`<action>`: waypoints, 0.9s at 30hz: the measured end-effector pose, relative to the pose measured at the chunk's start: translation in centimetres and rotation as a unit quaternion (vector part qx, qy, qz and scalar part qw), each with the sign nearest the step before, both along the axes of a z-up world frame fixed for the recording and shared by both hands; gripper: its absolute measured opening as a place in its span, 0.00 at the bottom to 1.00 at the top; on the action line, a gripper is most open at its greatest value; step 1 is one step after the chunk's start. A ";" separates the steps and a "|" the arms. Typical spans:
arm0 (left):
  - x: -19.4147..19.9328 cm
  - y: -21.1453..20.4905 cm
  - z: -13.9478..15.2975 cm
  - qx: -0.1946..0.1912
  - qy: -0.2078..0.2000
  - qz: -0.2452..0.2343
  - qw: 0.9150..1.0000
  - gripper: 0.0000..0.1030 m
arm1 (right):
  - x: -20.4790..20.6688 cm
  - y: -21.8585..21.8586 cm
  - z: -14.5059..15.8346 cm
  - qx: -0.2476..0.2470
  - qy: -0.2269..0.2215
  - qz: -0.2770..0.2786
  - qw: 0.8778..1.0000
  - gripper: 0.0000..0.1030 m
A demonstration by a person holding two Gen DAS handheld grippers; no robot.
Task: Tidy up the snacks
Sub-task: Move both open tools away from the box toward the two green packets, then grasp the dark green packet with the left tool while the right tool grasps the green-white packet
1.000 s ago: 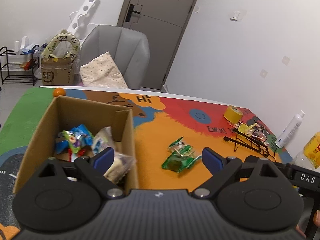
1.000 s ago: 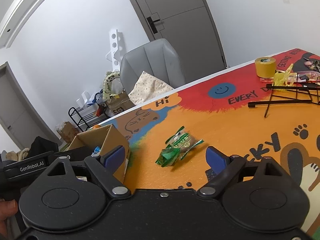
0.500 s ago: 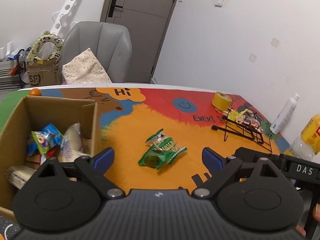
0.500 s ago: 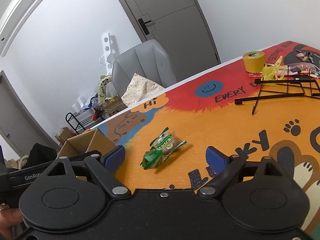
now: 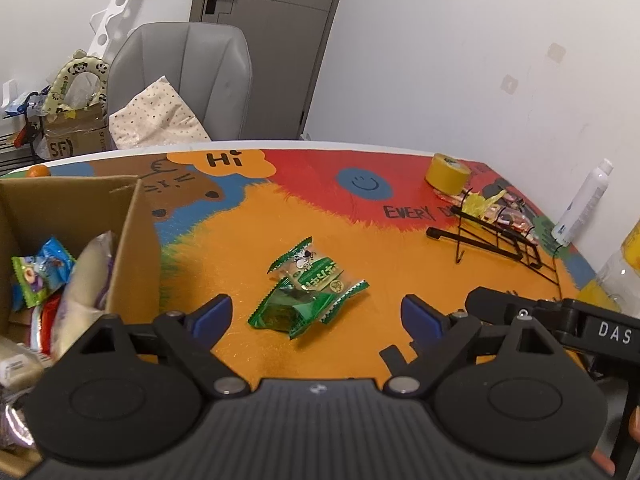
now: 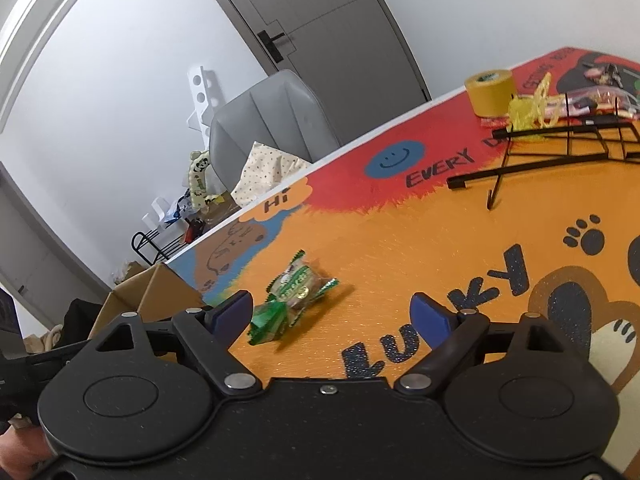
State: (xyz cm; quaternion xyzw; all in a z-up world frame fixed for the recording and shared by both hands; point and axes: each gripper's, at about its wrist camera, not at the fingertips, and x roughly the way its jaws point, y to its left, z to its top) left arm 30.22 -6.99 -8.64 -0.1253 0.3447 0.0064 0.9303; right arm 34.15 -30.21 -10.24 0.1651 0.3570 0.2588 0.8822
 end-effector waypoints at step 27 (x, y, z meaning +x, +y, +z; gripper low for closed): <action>5.2 0.0 -6.2 0.002 0.042 0.015 0.999 0.50 | 4.5 1.0 -3.8 0.010 0.037 0.018 0.999 0.75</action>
